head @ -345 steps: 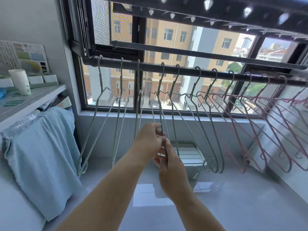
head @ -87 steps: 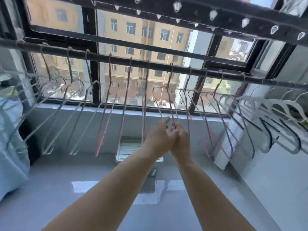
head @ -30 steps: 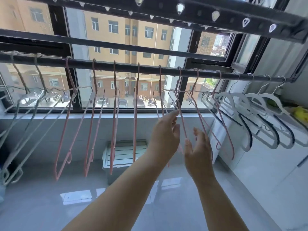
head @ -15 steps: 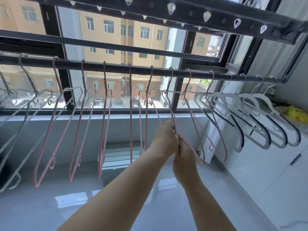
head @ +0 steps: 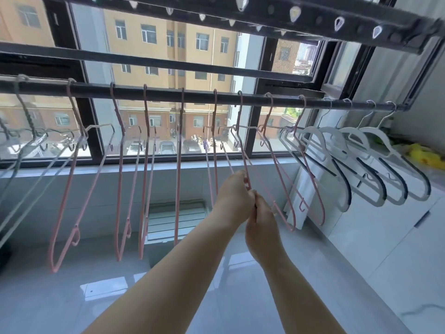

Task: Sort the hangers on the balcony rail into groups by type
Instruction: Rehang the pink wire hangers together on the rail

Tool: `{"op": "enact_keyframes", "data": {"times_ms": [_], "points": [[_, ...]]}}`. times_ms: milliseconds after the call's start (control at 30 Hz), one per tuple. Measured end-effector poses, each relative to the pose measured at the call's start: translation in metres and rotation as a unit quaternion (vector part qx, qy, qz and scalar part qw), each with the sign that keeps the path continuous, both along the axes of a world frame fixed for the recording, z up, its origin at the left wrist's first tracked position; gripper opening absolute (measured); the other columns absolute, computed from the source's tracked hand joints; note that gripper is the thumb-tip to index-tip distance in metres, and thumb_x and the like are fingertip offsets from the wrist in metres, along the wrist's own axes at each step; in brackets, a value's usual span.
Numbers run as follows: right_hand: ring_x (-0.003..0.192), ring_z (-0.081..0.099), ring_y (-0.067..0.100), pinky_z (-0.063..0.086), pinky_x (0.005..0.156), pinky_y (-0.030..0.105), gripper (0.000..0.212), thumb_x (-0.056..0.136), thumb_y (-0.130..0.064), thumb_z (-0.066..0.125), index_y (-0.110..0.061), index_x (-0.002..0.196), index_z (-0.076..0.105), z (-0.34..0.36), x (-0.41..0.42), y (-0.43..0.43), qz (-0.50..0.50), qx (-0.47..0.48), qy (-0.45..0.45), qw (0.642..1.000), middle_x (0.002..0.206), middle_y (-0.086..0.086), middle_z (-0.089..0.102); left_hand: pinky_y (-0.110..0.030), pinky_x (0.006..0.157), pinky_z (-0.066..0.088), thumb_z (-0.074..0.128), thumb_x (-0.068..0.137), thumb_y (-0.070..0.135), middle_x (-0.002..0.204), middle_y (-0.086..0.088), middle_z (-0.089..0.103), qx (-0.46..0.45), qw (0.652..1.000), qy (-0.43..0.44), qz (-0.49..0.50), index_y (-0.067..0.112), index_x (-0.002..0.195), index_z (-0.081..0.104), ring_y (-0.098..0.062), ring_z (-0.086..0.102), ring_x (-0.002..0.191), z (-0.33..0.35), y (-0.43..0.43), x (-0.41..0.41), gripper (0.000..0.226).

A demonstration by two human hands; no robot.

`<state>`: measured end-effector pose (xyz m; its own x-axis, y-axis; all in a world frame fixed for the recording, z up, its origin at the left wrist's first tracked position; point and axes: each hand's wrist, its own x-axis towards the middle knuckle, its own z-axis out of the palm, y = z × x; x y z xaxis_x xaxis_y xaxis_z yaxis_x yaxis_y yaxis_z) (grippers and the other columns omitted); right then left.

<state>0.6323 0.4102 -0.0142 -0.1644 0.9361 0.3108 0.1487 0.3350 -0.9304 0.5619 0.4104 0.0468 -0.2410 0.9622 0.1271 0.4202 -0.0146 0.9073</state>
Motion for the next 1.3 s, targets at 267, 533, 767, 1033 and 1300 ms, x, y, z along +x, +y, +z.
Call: {"op": "enact_keyframes", "data": {"times_ms": [267,533,767,1033,1300], "points": [[0.094,0.056,0.020,0.046,0.085,0.034,0.033,0.087,-0.033,0.035,-0.015,0.106,0.054,0.003,0.003,0.004,-0.004,-0.014,-0.022,1.000,0.103,0.010,0.058,-0.043,0.095,0.048,0.052,0.086,0.003,0.118,-0.010,0.061,0.010,1.000,-0.004,-0.006,0.007,0.114,0.056,-0.026,0.058,0.108,-0.004,0.009,0.002,0.028],[0.126,0.037,0.017,0.020,0.088,0.008,0.039,0.094,-0.017,0.043,-0.013,0.133,0.042,0.029,0.062,0.009,-0.170,0.140,-0.202,0.954,0.131,0.006,0.043,-0.034,0.107,0.036,0.053,0.088,0.012,0.134,-0.008,0.050,0.117,0.988,0.094,0.024,0.013,0.135,0.038,-0.022,0.046,0.125,0.003,0.006,0.030,0.049],[0.061,0.051,-0.007,0.033,0.057,0.014,0.019,0.098,-0.026,0.035,-0.016,0.092,0.051,0.022,0.090,0.042,-0.001,-0.021,-0.103,0.994,0.073,-0.015,0.059,-0.039,0.096,0.044,0.044,0.093,0.017,0.119,-0.020,0.055,-0.049,0.993,0.108,-0.011,0.003,0.117,0.045,-0.033,0.053,0.111,0.005,0.040,0.080,0.028],[0.051,0.051,-0.006,0.040,0.052,0.009,0.035,0.098,-0.011,0.032,-0.017,0.071,0.054,0.017,0.107,0.054,0.045,-0.071,0.103,0.991,0.047,-0.018,0.056,-0.031,0.090,0.045,0.048,0.090,0.008,0.110,-0.011,0.065,0.011,0.997,0.066,0.044,0.006,0.109,0.059,-0.026,0.060,0.102,0.000,0.055,0.111,0.023],[0.064,0.057,0.006,0.043,0.063,0.022,0.041,0.096,-0.017,0.031,-0.016,0.071,0.064,0.016,0.117,0.066,0.128,-0.159,0.253,0.946,0.061,-0.002,0.061,-0.027,0.092,0.045,0.050,0.087,0.004,0.109,-0.009,0.066,0.042,0.996,0.041,0.063,0.009,0.108,0.061,-0.023,0.061,0.101,-0.005,0.060,0.127,0.024]]}}
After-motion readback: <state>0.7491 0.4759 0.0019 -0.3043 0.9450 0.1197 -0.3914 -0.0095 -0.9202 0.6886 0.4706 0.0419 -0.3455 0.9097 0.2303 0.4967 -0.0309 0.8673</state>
